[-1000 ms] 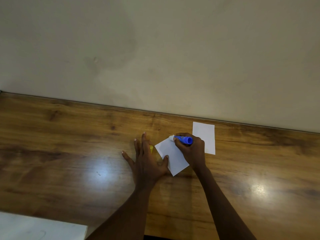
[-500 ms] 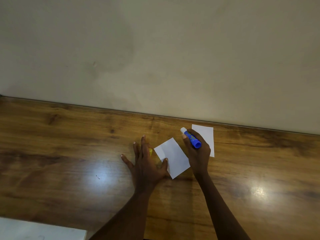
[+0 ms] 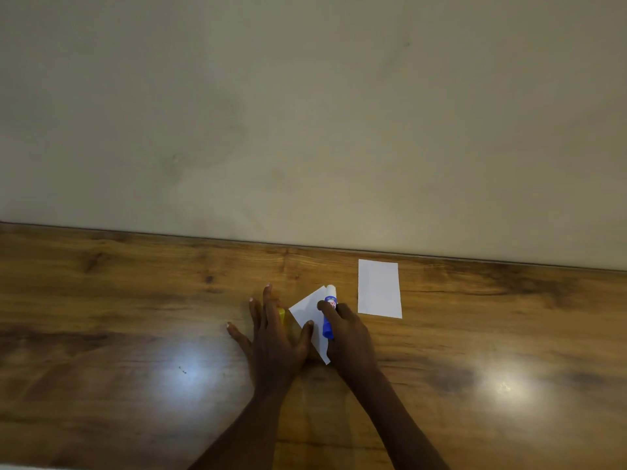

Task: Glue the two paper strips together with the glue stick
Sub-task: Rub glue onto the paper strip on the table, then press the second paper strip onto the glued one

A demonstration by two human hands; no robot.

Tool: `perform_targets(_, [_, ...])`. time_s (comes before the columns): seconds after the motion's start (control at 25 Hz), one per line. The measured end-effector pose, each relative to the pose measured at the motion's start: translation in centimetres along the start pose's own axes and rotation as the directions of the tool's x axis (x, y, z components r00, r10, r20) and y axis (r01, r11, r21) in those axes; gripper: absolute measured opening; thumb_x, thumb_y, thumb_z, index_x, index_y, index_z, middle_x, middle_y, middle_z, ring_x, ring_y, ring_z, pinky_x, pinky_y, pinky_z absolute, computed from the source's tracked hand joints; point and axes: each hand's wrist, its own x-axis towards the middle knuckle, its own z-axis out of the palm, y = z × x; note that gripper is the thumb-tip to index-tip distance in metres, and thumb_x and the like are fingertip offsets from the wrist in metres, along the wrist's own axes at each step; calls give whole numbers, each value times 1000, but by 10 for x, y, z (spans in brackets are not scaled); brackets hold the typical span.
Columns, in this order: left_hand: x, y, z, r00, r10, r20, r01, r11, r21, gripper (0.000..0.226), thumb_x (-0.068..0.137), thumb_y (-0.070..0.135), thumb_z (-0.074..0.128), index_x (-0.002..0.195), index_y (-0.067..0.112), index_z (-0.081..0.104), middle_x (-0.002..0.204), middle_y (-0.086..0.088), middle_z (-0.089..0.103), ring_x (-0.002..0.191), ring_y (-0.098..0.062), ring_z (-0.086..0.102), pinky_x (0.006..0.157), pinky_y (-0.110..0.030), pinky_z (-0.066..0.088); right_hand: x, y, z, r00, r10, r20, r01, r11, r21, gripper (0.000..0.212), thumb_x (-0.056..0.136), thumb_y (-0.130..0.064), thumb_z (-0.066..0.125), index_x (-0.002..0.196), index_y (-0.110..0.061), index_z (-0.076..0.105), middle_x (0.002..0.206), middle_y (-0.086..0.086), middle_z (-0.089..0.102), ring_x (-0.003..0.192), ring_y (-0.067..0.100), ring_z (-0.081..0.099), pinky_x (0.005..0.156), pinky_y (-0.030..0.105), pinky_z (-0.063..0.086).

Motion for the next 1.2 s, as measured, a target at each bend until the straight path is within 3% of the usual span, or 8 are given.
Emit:
perform_targets(0.2, [-3,1,-3,1000,-23,-4,22,994,-111,71,86,50,39,143,20,10,149,-8,31,143,-25,6,106,-51,-22,-6,-3,-4,999,-21,35,20,999,34,56,81,-10,61,130,-18,35,140,9,41,125,24,41,102,32,40])
perform_targets(0.32, [-1,2,-7,994,-108,30,112,976,-186,54,93,35,37,142,20,17,148,-12,33,141,-26,19,108,-49,-22,-11,-3,-18,984,32,-175,20,959,284,46,76,-6,65,118,-14,47,123,6,55,105,15,51,88,9,36])
perform_targets(0.48, [11,5,-23,963,-235,131,266,903,-338,39,96,24,34,134,17,36,144,-14,39,137,-28,29,112,-44,-17,-24,-6,-45,939,169,-301,60,780,623,21,80,-15,64,97,-26,56,99,-7,59,85,8,56,78,11,43])
perform_targets(0.6, [24,21,-47,960,-219,176,281,769,-574,19,92,17,46,108,16,56,122,-14,57,116,-35,49,112,-50,20,-28,-6,-67,903,225,-366,127,674,728,23,89,-11,48,89,-32,58,93,4,64,74,16,59,63,15,49])
perform_targets(0.72, [34,61,-84,985,-76,157,170,629,-758,13,87,9,53,95,14,62,102,-12,63,94,-25,58,78,-27,47,-33,-10,-99,878,224,-422,205,621,756,28,90,-8,45,113,-24,47,97,7,61,72,16,59,58,13,48])
perform_targets(0.96, [20,159,-104,970,193,150,3,604,-797,29,91,20,49,118,10,45,119,-9,58,102,-20,53,74,-17,45,-55,9,-173,827,282,-486,286,534,796,36,84,0,54,116,-13,47,104,14,58,87,17,53,68,17,48])
perform_targets(1.04, [3,185,-87,956,244,160,-57,694,-717,27,95,22,40,117,8,39,131,-6,53,107,-24,52,92,-32,43,-67,27,-189,808,296,-510,284,564,776,28,82,2,56,107,-10,52,102,14,58,86,21,53,69,22,47])
perform_targets(1.2, [-37,218,-31,914,312,258,-163,867,-471,27,96,28,30,120,15,35,143,3,39,120,-27,47,110,-59,1,-92,76,-205,779,352,-518,226,614,756,25,79,4,59,98,-10,53,93,12,61,81,22,56,64,23,49])
